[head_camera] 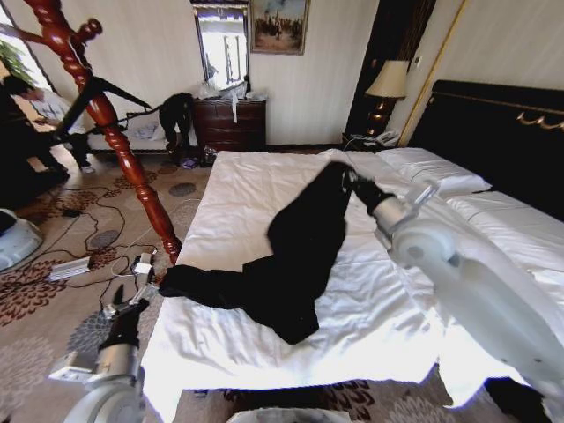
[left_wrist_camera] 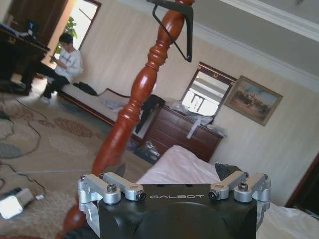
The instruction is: Pick up the clothes from the bed and hang them on the clothes hanger.
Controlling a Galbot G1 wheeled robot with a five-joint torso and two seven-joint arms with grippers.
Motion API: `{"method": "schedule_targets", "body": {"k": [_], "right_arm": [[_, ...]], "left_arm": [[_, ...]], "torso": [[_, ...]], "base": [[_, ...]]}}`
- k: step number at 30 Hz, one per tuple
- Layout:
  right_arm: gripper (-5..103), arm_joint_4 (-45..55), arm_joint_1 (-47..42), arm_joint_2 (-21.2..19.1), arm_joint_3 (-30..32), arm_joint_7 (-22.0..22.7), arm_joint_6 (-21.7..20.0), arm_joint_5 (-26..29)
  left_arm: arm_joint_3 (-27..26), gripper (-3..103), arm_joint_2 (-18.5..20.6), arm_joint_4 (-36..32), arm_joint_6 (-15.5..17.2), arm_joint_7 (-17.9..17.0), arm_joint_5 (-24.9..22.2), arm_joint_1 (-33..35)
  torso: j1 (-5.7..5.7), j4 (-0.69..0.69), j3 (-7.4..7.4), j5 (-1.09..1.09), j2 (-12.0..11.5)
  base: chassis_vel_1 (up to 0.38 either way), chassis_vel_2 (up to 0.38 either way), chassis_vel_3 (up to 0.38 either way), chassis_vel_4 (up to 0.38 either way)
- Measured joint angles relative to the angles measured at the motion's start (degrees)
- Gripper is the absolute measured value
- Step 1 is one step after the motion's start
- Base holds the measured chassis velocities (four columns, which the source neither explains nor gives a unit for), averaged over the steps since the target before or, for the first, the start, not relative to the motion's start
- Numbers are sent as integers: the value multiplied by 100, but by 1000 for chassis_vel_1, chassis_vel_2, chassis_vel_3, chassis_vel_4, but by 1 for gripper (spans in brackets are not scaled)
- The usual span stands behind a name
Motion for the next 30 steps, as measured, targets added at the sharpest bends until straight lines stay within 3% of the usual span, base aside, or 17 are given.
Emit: {"method": "schedule_targets", "body": {"k": [5,11,13,15,19,24,30], "right_arm": [[0,38,21,-13,-79,-3,-16,-24],[0,69,35,2,-129,-114,102,-15],[0,79,41,-37,-158,-193,193,0],[0,82,41,-55,-167,-205,216,6],[0,108,23,-255,-262,-286,301,42],[0,130,-35,-426,-290,-334,304,-42],[0,157,-208,-617,-172,-379,308,-135]], "left_arm": [[439,100,-12,-24,127,242,-208,7],[1635,100,83,243,669,277,-536,-343],[2185,100,136,547,775,311,-389,-594],[2315,100,145,634,789,318,-330,-661],[3104,100,78,1230,837,327,-120,-1178],[3482,100,-2,1384,979,248,-234,-1486],[3716,100,468,1347,1026,-33,-637,-1660]], "torso": [[0,-2,0,4,0],[0,-2,0,3,0],[0,-2,0,3,0],[0,-1,0,2,0],[0,-2,0,2,0],[0,-2,0,3,0],[0,-1,0,0,0]], "base": [[0,0,0,0],[0,0,0,0],[0,0,0,0],[0,0,0,0],[0,0,0,0],[0,0,0,0],[0,0,0,0]]}}
